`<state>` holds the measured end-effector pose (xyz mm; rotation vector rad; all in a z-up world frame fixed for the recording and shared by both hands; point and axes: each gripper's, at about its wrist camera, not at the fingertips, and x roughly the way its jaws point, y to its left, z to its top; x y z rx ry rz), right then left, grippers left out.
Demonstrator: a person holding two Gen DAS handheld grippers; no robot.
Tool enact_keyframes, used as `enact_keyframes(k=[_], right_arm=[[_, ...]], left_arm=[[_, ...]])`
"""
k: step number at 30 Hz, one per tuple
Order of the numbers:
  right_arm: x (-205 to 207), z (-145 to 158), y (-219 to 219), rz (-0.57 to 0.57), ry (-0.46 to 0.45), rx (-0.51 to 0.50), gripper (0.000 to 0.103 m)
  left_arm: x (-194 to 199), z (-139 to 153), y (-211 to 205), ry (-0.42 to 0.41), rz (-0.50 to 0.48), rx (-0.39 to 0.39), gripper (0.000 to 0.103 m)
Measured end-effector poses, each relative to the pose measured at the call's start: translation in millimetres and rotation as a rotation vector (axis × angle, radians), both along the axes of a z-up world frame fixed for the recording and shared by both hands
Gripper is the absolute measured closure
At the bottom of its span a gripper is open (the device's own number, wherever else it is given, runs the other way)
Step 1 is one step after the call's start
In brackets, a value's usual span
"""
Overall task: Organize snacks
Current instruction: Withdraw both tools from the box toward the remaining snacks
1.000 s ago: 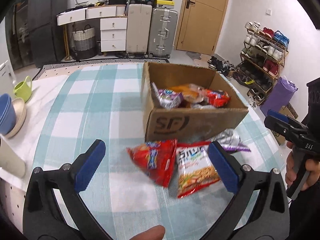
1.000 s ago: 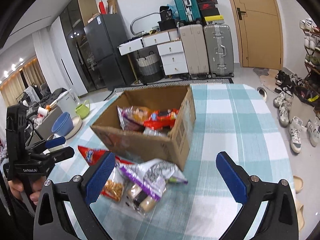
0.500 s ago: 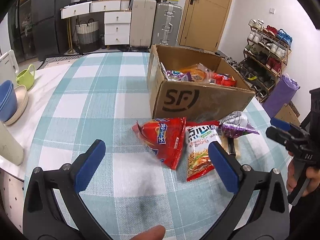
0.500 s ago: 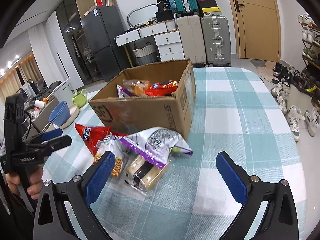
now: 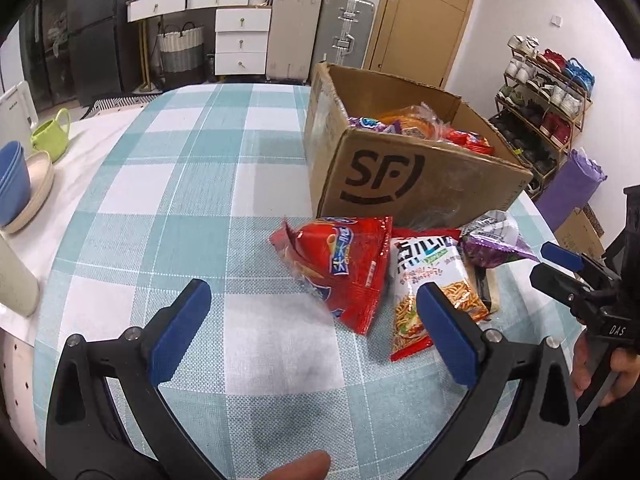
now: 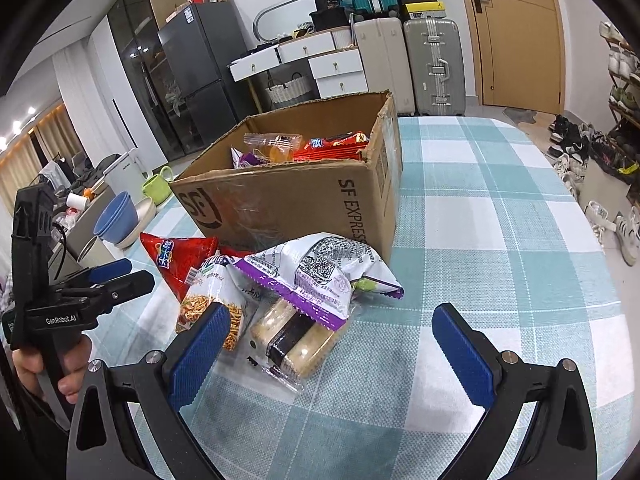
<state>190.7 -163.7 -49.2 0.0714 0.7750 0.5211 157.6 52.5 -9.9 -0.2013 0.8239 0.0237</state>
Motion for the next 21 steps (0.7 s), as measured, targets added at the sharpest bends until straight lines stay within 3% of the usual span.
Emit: enact_keyframes(k=[21], right_arm=[[52.4,-11.2,34.4,0.051,0.037,-0.059,0.001]], left_arm=[[11.7,-18.1,12.6,0.039,0.022,-0.032,0.001]])
